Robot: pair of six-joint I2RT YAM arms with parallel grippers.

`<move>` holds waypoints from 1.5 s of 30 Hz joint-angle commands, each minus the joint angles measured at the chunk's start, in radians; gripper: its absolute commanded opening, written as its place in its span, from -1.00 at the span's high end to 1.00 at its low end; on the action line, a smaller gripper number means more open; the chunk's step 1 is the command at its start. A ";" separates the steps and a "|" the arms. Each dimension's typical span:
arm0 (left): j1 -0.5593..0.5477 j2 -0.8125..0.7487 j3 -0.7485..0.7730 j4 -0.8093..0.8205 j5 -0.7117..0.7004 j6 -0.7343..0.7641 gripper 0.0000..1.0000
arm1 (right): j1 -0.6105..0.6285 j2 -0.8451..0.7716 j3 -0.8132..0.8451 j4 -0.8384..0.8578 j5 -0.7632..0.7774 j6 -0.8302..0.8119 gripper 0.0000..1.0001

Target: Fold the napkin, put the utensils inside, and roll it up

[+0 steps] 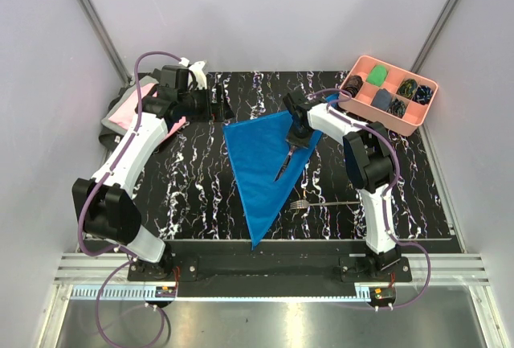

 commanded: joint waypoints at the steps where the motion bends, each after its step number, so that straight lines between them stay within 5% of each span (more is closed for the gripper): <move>1: 0.006 -0.027 -0.005 0.046 0.033 -0.011 -0.97 | 0.011 0.003 0.049 -0.009 0.043 -0.019 1.00; 9: 0.007 -0.026 -0.005 0.046 0.036 -0.011 -0.98 | 0.013 0.018 0.071 -0.007 0.014 -0.030 0.94; 11: 0.009 -0.026 -0.007 0.046 0.038 -0.011 -0.98 | 0.011 0.003 0.077 -0.007 -0.004 -0.056 0.67; 12: 0.009 -0.026 -0.007 0.046 0.036 -0.009 -0.97 | 0.011 -0.007 0.079 -0.006 -0.007 -0.065 0.19; 15: 0.009 -0.024 -0.007 0.046 0.030 -0.009 -0.98 | 0.011 -0.066 0.074 -0.003 -0.019 -0.131 -0.21; 22: 0.010 -0.027 -0.008 0.046 0.013 -0.002 -0.98 | 0.013 -0.351 -0.186 0.010 -0.182 -0.360 -0.39; 30: 0.009 -0.009 -0.011 0.046 0.039 -0.002 -0.97 | 0.013 -0.600 -0.608 0.029 -0.280 -0.304 -0.36; 45: 0.004 0.019 -0.016 0.048 0.035 0.001 -0.97 | 0.054 -0.706 -0.685 0.034 -0.283 -0.581 -0.50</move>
